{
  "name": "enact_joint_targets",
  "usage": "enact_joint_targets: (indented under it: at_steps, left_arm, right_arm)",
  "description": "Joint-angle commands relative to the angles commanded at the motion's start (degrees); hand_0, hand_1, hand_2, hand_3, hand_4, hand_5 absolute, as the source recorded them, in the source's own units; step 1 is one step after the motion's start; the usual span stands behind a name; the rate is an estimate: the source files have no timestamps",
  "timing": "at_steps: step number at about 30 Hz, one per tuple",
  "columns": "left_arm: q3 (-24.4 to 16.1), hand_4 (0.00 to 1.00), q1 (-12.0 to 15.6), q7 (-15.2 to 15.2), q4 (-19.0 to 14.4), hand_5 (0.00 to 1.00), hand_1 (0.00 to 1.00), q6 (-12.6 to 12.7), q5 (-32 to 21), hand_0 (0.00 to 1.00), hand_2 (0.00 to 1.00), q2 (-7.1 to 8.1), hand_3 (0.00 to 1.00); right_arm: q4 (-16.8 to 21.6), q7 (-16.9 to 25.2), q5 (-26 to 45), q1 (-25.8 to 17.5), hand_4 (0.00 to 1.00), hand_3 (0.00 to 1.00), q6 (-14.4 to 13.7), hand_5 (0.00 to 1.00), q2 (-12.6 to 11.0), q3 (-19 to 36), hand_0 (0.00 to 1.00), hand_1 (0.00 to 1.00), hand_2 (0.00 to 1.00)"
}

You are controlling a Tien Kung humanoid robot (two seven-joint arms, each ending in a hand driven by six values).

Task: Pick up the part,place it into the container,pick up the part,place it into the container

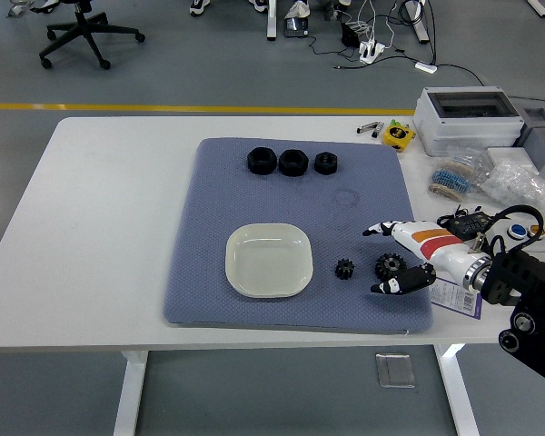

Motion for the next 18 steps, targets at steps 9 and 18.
enact_joint_targets:
  at_steps: [9,18]
  left_arm:
    - [-8.3,0.553,-0.6,1.0,0.0,0.789,0.823,1.1,6.9,0.857,0.853,-0.76,0.614]
    - [-9.7,0.553,-0.7,1.2,0.0,0.789,0.823,1.1,8.4,0.857,0.85,-0.91,0.613]
  right_arm:
    - [-5.0,0.6,-0.5,2.4,0.995,0.779,1.6,0.325,1.2,-1.7,0.649,0.689,0.721]
    - [-7.9,0.3,-1.0,3.1,0.987,0.8,2.0,0.315,1.9,-2.4,0.604,0.672,0.716]
